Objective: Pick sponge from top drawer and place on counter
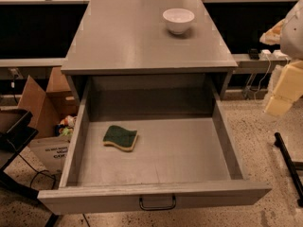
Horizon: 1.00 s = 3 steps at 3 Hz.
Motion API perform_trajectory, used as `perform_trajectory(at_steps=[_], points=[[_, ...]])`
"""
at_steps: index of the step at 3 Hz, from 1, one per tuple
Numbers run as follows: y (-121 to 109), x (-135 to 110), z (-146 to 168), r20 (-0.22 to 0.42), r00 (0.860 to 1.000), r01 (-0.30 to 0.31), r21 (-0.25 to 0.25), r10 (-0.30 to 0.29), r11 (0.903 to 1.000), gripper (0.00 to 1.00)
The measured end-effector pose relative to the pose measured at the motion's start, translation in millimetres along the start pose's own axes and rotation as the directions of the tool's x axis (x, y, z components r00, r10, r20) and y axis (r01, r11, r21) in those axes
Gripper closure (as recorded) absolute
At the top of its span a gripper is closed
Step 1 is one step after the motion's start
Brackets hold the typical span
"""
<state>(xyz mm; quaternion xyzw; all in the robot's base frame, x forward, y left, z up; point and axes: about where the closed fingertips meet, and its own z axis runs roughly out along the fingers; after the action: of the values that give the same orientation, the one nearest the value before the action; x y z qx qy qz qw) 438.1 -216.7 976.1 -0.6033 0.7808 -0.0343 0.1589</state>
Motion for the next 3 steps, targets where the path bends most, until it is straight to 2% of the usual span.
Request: perform_trajectory(at_steps=[2,3], points=[[0,-4,4,0.020,1.000,0.000,0.008,0.000,1.0000,0.00],[2,-16,26,0.045,0.999,0.013,0.009,-0.013,0.9999,0.00]])
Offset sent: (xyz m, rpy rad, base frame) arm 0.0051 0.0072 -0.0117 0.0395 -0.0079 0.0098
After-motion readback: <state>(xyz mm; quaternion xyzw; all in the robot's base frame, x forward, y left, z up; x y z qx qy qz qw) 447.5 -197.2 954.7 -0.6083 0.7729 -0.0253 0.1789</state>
